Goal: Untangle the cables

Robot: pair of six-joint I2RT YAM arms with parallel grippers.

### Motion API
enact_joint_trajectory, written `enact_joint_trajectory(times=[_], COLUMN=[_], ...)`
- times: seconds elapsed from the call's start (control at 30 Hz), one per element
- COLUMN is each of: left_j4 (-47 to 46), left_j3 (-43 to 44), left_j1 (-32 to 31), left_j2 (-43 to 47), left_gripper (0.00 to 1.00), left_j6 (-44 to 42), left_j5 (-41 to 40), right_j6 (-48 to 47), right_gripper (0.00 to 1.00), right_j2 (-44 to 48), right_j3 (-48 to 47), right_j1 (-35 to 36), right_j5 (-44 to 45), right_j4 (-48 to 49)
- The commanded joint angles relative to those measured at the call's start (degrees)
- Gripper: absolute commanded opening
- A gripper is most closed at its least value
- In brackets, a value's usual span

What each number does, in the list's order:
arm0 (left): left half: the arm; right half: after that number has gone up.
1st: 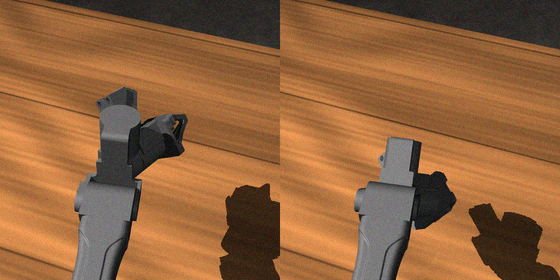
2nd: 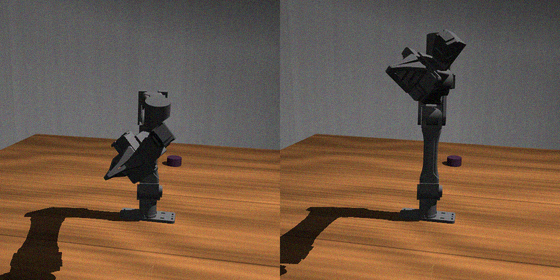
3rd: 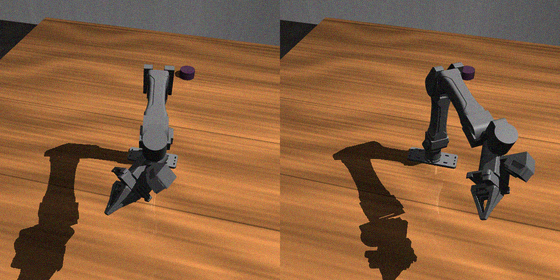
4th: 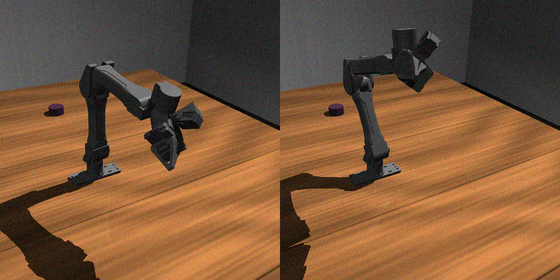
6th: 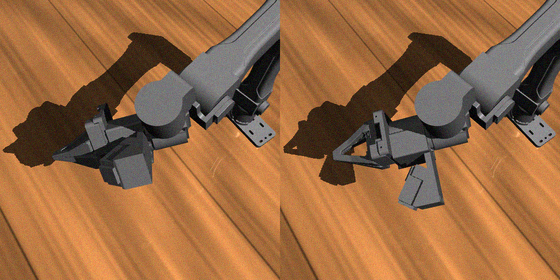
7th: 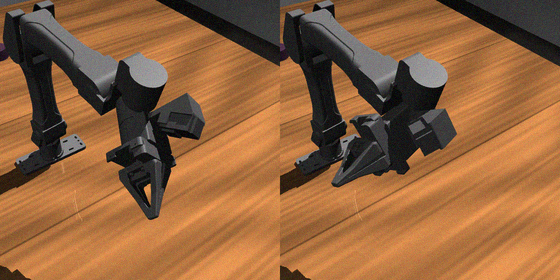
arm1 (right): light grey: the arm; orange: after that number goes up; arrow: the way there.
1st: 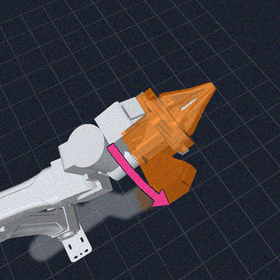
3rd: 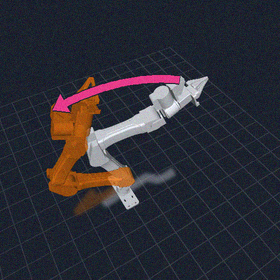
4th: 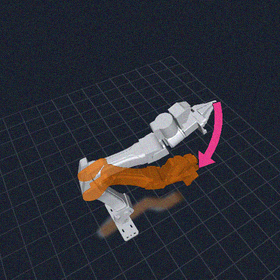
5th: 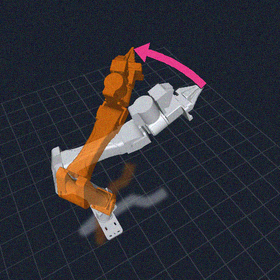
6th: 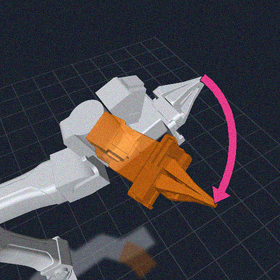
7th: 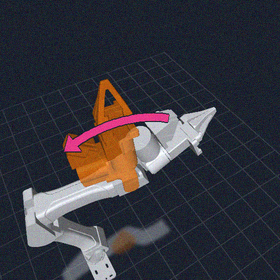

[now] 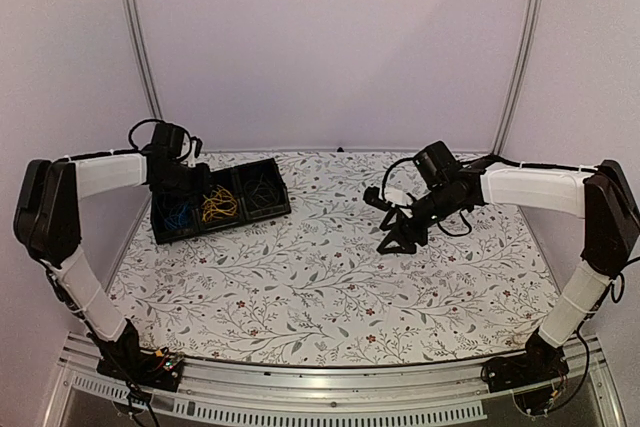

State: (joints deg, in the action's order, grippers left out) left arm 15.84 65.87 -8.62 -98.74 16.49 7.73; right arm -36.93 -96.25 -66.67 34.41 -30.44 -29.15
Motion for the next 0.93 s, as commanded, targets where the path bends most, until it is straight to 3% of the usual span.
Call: enact_joint_trajectory(times=[0.0,0.13,0.2,0.27,0.37,0.4,0.47,0.5,0.6,0.7,0.9], left_j4=[3.8,6.4,7.9,8.9,9.7,9.8,9.2,8.3,2.4,-6.4,-14.5], left_j3=[2.1,2.7,3.7,5.1,8.4,9.9,12.7,13.7,15.3,14.2,11.5], left_j1=[-0.7,-0.6,-0.7,-0.8,-1.2,-1.4,-2.1,-2.9,-7.8,-12.3,-13.2], left_j2=[7.6,12.0,13.8,15.5,18.2,18.9,20.5,21.4,24.9,26.9,22.8], left_gripper=[0.37,0.45,0.61,0.98,1.0,1.0,1.0,1.0,1.0,1.0,1.0], left_j6=[-1.6,-4.3,-5.3,-6.1,-5.8,-5.7,-5.5,-5.8,-10.1,-13.9,-15.7], left_j5=[-3.1,-5.5,-6.5,-5.7,-2.0,-0.2,2.8,3.1,-0.5,-1.6,0.2], right_j6=[-0.5,-1.3,-1.3,-0.8,2.5,4.8,8.9,12.1,17.6,21.9,24.0], right_gripper=[0.7,0.7,0.7,0.71,0.75,0.79,0.96,0.99,0.99,0.99,0.99], right_j2=[1.1,4.1,5.6,7.4,10.1,11.0,13.8,15.4,19.8,22.7,25.7], right_j3=[-1.0,-0.6,-1.1,-2.5,-4.9,-5.4,-6.5,-7.2,-9.6,-12.0,-11.4], right_j1=[-0.2,-0.3,-0.4,-1.2,-4.3,-5.6,-9.0,-11.3,-17.6,-18.0,-18.0], right_j5=[3.5,10.3,13.5,15.6,17.9,19.9,23.6,24.1,17.4,20.3,18.3], right_j4=[0.1,2.2,3.0,3.6,6.9,8.8,13.0,14.6,17.2,18.1,15.7])
